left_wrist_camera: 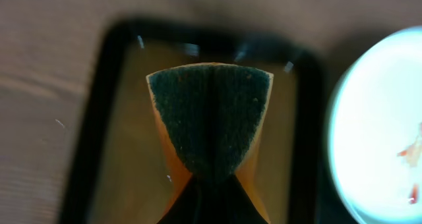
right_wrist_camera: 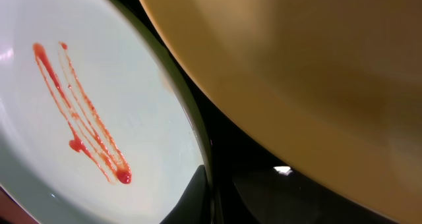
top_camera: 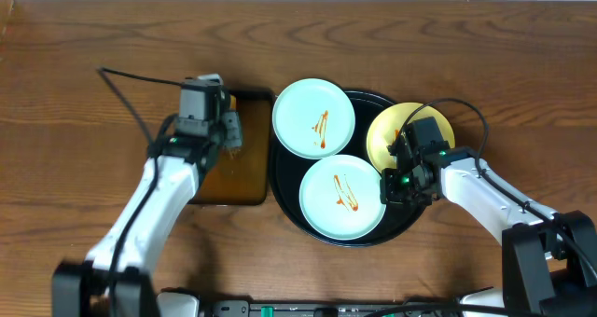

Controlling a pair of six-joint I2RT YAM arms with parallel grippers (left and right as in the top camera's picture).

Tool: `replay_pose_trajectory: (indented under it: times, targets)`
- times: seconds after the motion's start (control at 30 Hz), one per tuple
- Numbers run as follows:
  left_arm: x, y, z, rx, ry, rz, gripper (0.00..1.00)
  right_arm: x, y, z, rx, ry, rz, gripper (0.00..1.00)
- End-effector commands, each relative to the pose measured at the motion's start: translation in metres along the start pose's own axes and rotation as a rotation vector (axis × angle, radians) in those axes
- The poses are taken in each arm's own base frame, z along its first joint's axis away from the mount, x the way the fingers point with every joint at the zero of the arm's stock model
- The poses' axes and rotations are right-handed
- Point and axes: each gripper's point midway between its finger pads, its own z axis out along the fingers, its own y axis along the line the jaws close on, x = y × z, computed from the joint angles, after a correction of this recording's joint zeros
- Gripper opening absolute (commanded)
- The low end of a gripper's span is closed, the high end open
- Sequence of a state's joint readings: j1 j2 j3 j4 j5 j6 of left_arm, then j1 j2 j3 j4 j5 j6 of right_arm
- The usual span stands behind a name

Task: Clean dirty plates on tray and stack at the side
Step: 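Move the held sponge with the left gripper toward the front blue plate, then wipe the front blue plate with the sponge in the left gripper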

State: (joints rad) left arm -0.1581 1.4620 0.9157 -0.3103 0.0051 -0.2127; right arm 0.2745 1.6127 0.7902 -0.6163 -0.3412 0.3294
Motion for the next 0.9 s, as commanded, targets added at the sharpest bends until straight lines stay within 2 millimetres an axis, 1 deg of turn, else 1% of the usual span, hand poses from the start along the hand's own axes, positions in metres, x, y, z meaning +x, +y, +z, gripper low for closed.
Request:
replay_pose_trajectory:
  times: [0.0, 0.07, 0.13, 0.3, 0.43, 0.53, 0.57, 0.63, 0.87]
  targets:
    - [0.013, -0.015, 0.016, 0.077, 0.082, -0.073, 0.07, -0.002, 0.006, 0.000, -0.009, 0.001, -0.010, 0.01]
    - [0.022, -0.023, 0.022, 0.125, 0.127, -0.100, 0.07, -0.002, 0.006, 0.000, -0.009, 0.001, -0.010, 0.01]
    - [0.025, -0.031, 0.022, 0.172, 0.146, -0.105, 0.07, -0.002, 0.006, 0.000, -0.009, 0.001, -0.010, 0.01]
    - [0.022, -0.053, 0.010, 0.288, 0.149, -0.100, 0.07, -0.002, 0.006, 0.000, -0.009, 0.000, -0.010, 0.01]
    - [0.029, -0.077, 0.001, 0.371, 0.173, -0.066, 0.07, -0.002, 0.006, 0.000, -0.009, 0.000, -0.010, 0.01]
    - [0.045, -0.102, -0.005, 0.406, 0.205, -0.002, 0.07, -0.002, 0.007, 0.000, -0.009, 0.001, -0.010, 0.01]
    - [0.052, -0.115, -0.008, 0.425, 0.218, 0.030, 0.07, -0.001, 0.007, 0.000, -0.009, 0.001, -0.010, 0.01]
    - [0.064, -0.134, -0.013, 0.444, 0.235, 0.063, 0.07, -0.001, 0.007, 0.000, -0.009, 0.001, -0.010, 0.01]
    - [0.103, -0.183, -0.023, 0.423, 0.253, 0.141, 0.07, -0.001, 0.007, 0.000, -0.009, 0.001, -0.010, 0.01]
